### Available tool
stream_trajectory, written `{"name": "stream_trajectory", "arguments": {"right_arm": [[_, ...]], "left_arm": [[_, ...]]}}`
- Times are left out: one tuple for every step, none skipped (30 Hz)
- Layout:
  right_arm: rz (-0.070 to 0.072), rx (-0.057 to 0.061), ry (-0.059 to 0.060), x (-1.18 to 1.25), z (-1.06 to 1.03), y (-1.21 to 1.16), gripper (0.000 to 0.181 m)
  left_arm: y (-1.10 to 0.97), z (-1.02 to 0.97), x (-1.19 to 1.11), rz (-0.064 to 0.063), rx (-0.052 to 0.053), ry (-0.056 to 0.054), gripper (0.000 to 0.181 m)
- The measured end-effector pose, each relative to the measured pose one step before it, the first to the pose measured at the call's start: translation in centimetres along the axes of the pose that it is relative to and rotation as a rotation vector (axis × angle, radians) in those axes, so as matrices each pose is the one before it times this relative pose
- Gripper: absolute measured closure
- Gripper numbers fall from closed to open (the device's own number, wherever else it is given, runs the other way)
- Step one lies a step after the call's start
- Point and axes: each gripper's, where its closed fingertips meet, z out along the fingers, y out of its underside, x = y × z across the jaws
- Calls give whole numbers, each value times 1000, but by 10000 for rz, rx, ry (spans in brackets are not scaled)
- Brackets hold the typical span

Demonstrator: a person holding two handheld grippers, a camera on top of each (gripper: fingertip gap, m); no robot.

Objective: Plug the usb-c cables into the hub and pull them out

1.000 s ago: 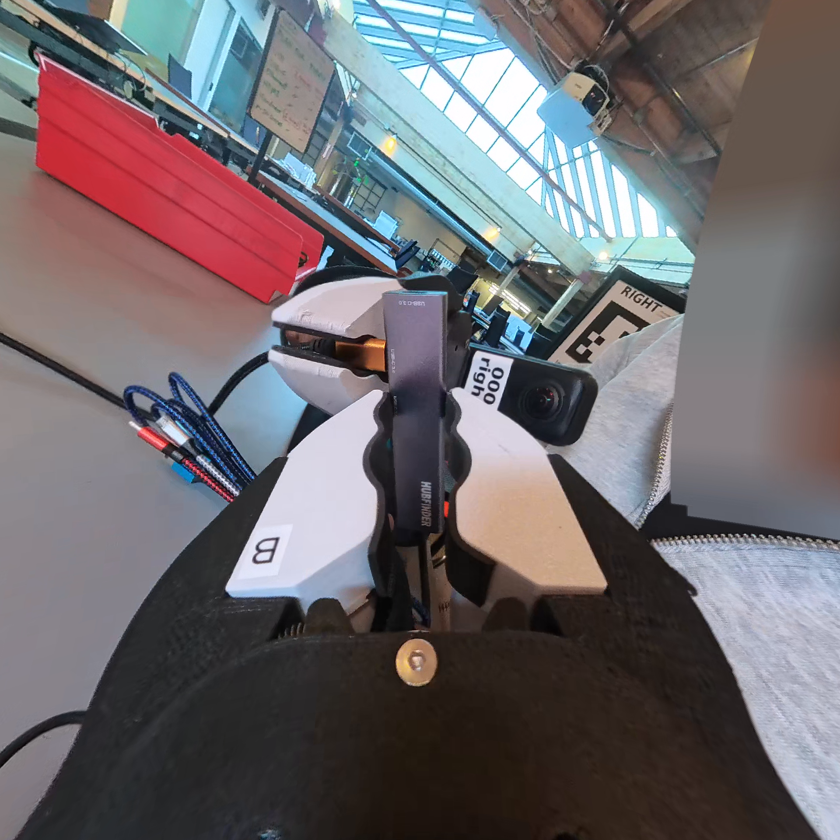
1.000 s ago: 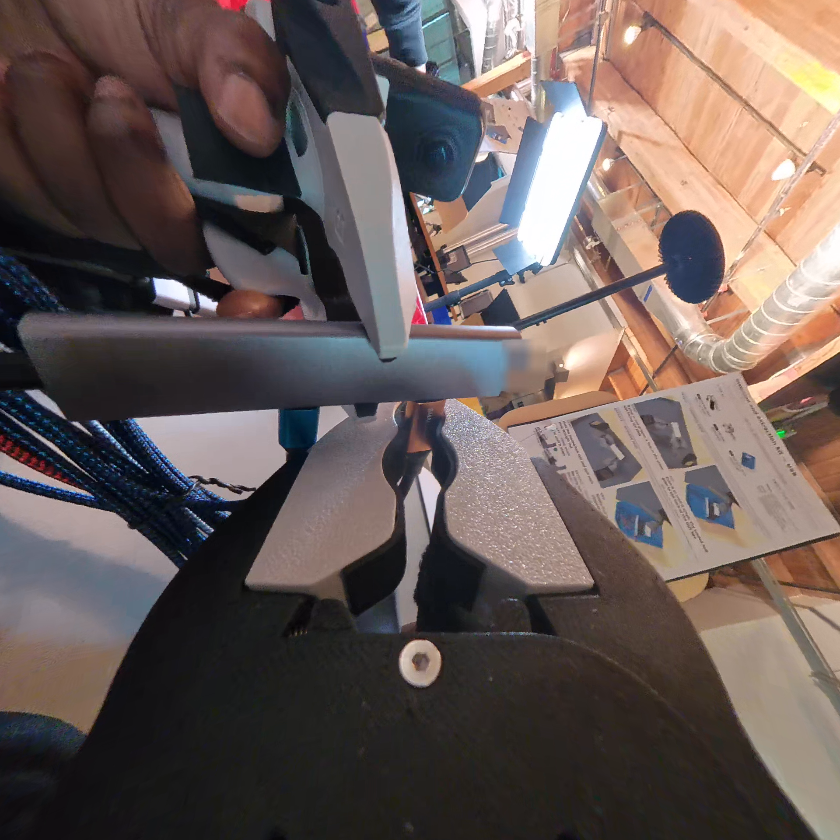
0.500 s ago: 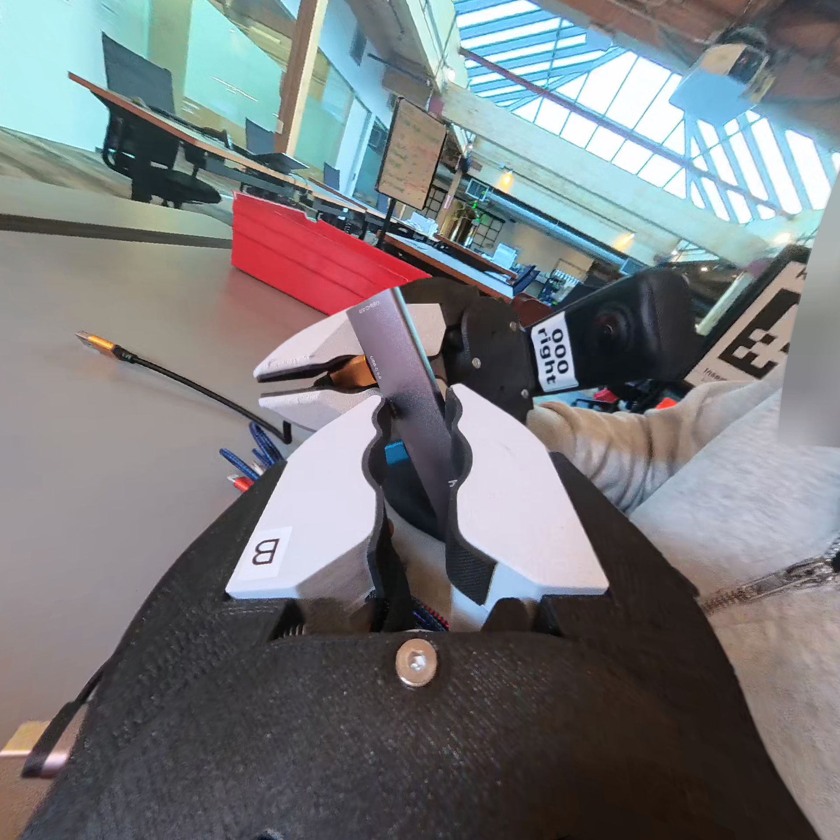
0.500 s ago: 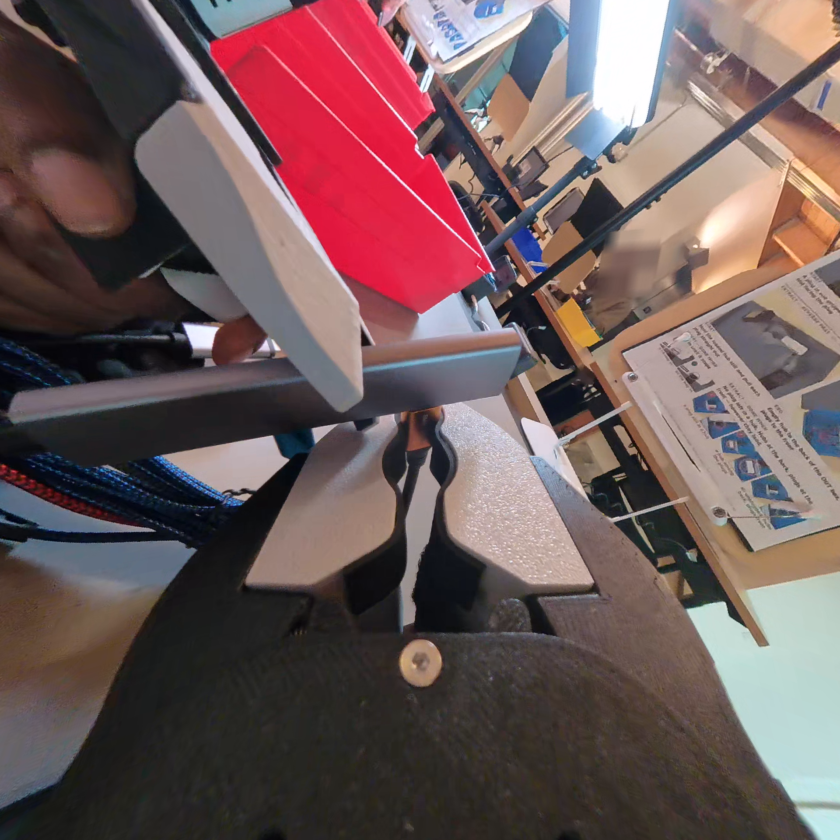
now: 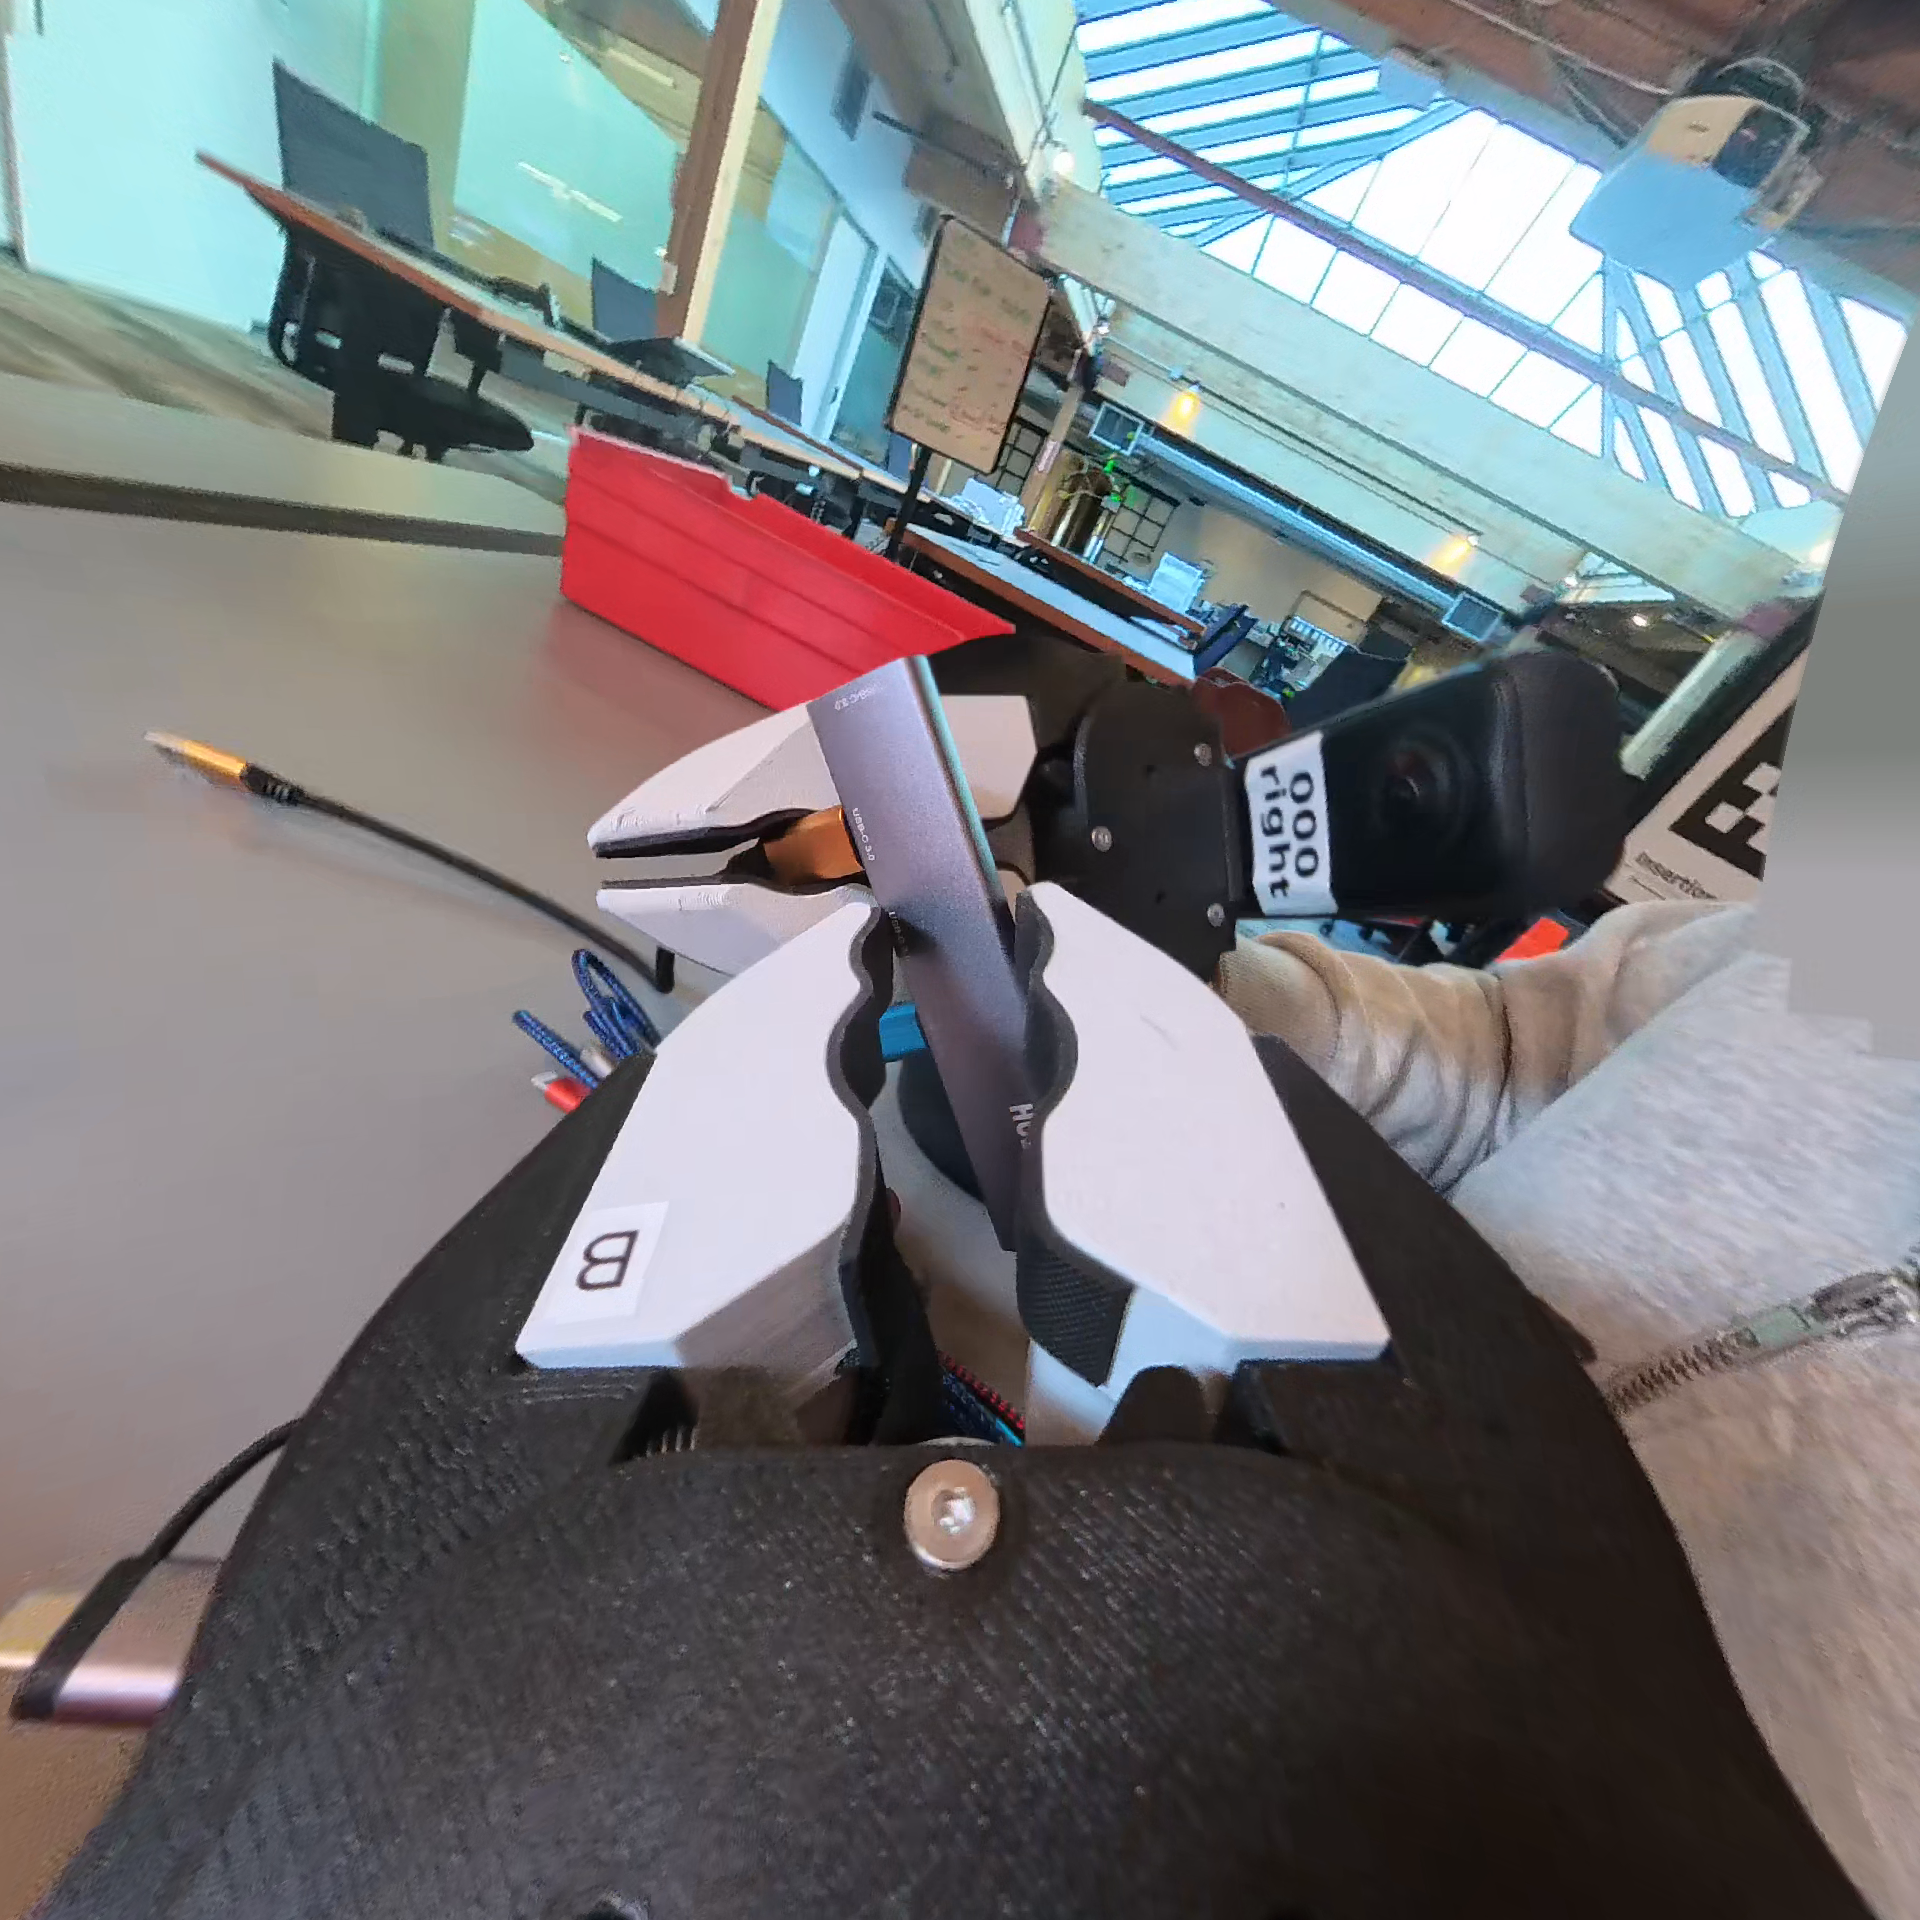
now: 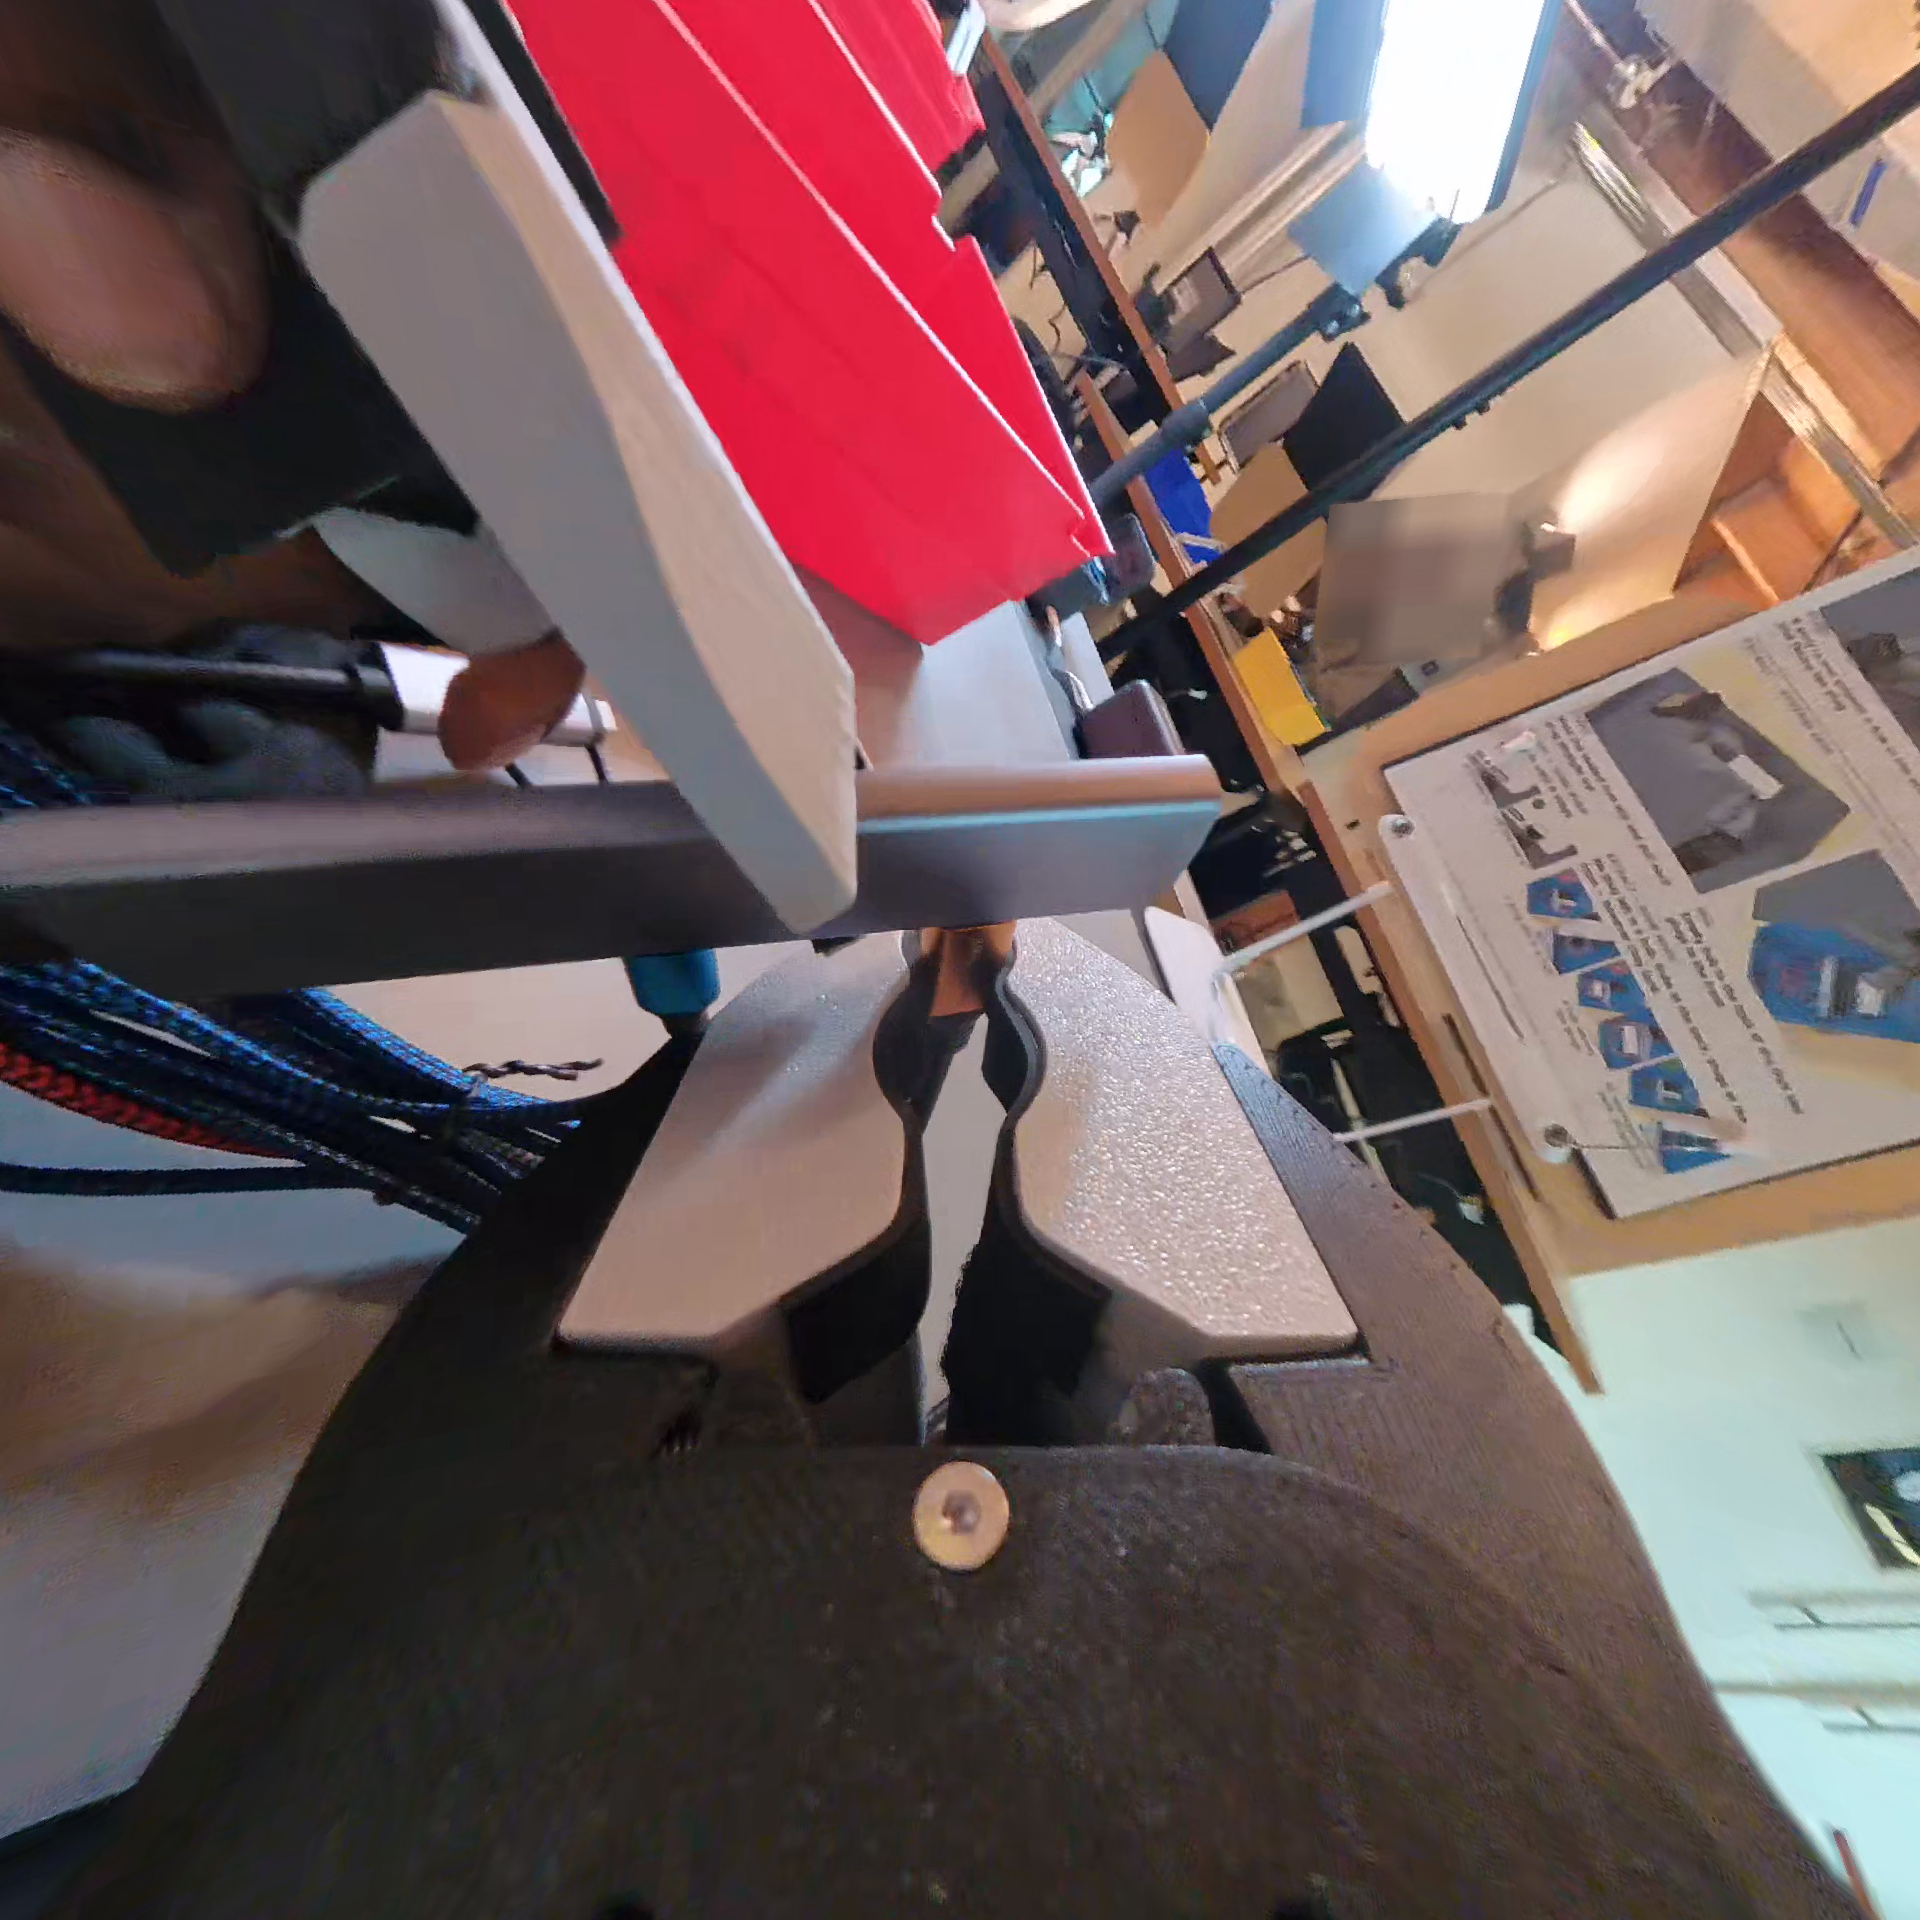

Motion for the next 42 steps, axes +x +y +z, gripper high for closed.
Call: {"name": "stream_trajectory", "arguments": {"right_arm": [[-161, -46, 192, 176, 112, 116, 175], [-18, 0, 123, 106, 63, 27, 175], [225, 9, -32, -48, 106, 83, 174], [90, -66, -1, 36, 43, 77, 175], [-107, -62, 122, 155, -85, -94, 175], [-239, 5, 219, 230, -168, -260, 175], [-366, -57, 279, 344, -212, -196, 175], [-310, -400, 233, 373, -111, 306, 175], [-215, -465, 158, 296, -105, 466, 175], [-188, -476, 111, 208, -104, 471, 175], [-187, -489, 126, 162, -137, 406, 175], [-134, -462, 82, 30, -131, 308, 175], [-75, -455, -19, -137, -104, 285, 175], [-36, -343, 36, -80, -96, 210, 176], [-16, -247, 79, -55, -68, 187, 175], [7, -157, 27, -79, -54, 129, 175], [8, 61, 33, 23, -125, -99, 176], [6, 195, 88, 138, -164, -239, 176], [-58, 97, 94, 141, -125, -136, 175], [-162, 44, 75, 61, -76, -51, 175], [-192, 124, 126, 90, -101, -136, 176], [-110, 197, 144, 115, -136, -169, 175], [67, 229, 84, 102, -167, -136, 172], [302, 165, 73, 193, -125, 33, 161], [566, 17, -70, 135, -36, 280, 148], [763, -51, -191, 96, 54, 403, 136], [835, 73, -252, 131, 50, 283, 125], [899, 252, -227, 252, -72, 86, 113], [927, 565, -290, 231, -292, -294, 114], [865, 831, -375, 62, -471, -632, 118], [786, 688, -374, -73, -384, -541, 120], [630, 462, -316, -161, -230, -340, 122], [380, 368, -242, -191, -115, -262, 123], [184, 477, -187, -164, -130, -482, 119], [199, 556, -209, -165, -232, -687, 116], [304, 462, -171, -50, -221, -584, 112], [403, 260, -230, -56, -150, -280, 106], [413, -4, -261, -88, -68, 112, 101], [235, -184, -214, -57, 25, 338, 95], [-9, -267, -100, -14, 63, 402, 90], [-139, -227, -74, -86, 94, 303, 86], [-181, -169, -91, -153, 72, 204, 86]], "left_arm": [[-11, 42, -262, -119, 5, -110, 159], [-48, -18, -44, -6, 37, -42, 159], [-40, -30, -138, -47, 39, -84, 159], [-19, 8, -126, -84, 20, -48, 160], [-73, -2, 31, -44, 39, 47, 159], [-57, -27, 190, 94, 54, 68, 159], [-18, 4, 219, 79, 40, 87, 159], [-76, 37, -125, 12, 58, -124, 160], [-177, -3, -371, -78, 108, -243, 161], [-298, -100, -338, -195, 201, -166, 165], [-256, -104, -474, -272, 167, -248, 164], [-182, -36, -503, -166, 108, -335, 159], [-51, 70, -309, -7, 4, -264, 154], [182, 171, 32, 124, -170, -73, 149], [360, 274, 104, 172, -291, -50, 145], [290, 255, 84, 210, -246, -89, 145], [263, 204, -65, 170, -212, -164, 146], [219, 159, -39, 77, -180, -88, 154], [103, 102, 198, 45, -107, 129, 156], [-46, -26, 380, 94, 1, 277, 169], [-22, -48, 13, 105, 44, -20, 171], [-10, -57, 109, 103, 21, 25, 171], [24, -34, 178, 195, -33, 53, 171], [122, -6, 232, 230, -113, 71, 171], [108, 36, 136, 190, -86, -3, 171], [29, 44, 31, 116, -22, -73, 171], [-2, 8, -31, 38, -1, -63, 171], [-77, -29, -40, -39, 48, -13, 171], [-203, -115, -27, -61, 161, 29, 171], [-328, -188, 163, -24, 272, 177, 171], [-454, -222, 584, 39, 371, 455, 172], [-336, -141, 286, 78, 290, 188, 172], [-159, -80, 34, 67, 155, 6, 172], [-50, -63, -236, -40, 55, -154, 172], [-23, -50, -480, -186, 47, -246, 172], [-85, -61, -194, -209, 67, -12, 172], [-175, -90, -45, -147, 98, 63, 171], [-130, -89, -97, -89, 102, -4, 172], [-53, -55, 5, -41, 43, 35, 172], [-25, -11, -4, 19, 20, -19, 172], [19, 28, -60, 40, -23, -73, 172], [72, 50, 16, 35, -53, -13, 172]]}}
